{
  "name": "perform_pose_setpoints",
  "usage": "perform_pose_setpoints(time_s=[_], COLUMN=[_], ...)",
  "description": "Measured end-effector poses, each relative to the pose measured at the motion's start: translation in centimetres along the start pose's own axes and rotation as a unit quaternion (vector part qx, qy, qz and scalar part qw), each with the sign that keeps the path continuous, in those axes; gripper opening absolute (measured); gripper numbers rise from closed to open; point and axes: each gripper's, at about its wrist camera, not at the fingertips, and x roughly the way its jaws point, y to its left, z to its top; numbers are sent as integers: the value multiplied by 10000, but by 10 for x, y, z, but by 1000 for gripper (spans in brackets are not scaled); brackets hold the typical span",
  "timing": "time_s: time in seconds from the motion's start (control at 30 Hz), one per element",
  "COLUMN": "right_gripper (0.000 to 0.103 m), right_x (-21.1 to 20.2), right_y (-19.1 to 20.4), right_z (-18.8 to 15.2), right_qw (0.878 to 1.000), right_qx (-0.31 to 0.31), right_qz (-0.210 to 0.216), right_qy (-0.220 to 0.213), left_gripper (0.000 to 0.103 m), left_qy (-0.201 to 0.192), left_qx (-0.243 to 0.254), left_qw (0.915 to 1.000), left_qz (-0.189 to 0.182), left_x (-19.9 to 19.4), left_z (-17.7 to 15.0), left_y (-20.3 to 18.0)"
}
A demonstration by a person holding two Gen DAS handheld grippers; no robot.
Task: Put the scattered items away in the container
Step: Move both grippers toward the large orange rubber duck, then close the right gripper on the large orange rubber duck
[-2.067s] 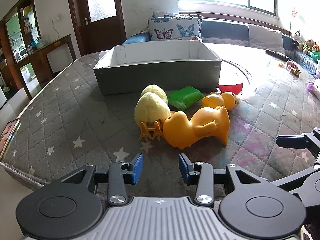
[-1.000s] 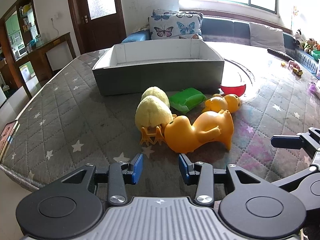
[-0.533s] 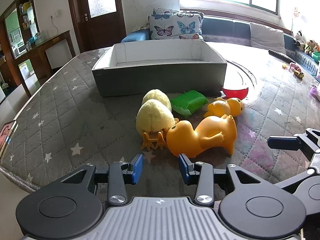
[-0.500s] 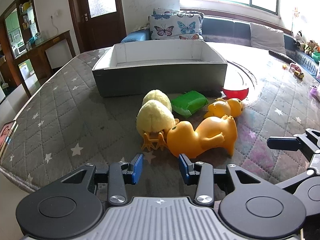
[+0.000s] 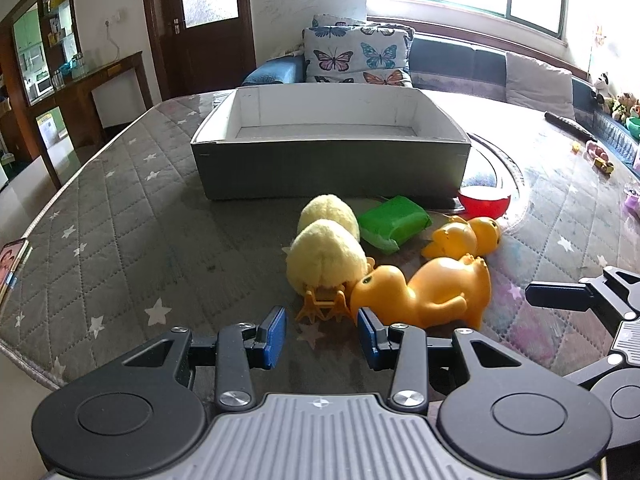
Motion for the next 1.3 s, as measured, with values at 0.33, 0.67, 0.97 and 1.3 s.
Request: perform_pose_setpoints(time_s=[0.33, 0.67, 0.97, 1.3], right_gripper=[99, 92, 80, 70], right_x=[-2, 8, 17, 11], right_y=[-5, -7, -12, -6], right_z=[19, 27, 23, 12], right_qw=[9998, 9988, 9973, 9964], right_qx=[-46, -194, -188, -238], right_qz=[149, 454, 692, 785], right_qy=[-128, 12, 151, 205], left_gripper=[41, 41, 41, 41], left_qy=[-43, 140, 142, 307], left_qx=[-60, -94, -311, -286], left_qw=[9999, 9988, 9976, 9960], left_qz=[-130, -467, -594, -790], left_x=[-1, -1, -12, -15], left_z=[19, 22, 21, 11], left_y=[6, 5, 7, 2])
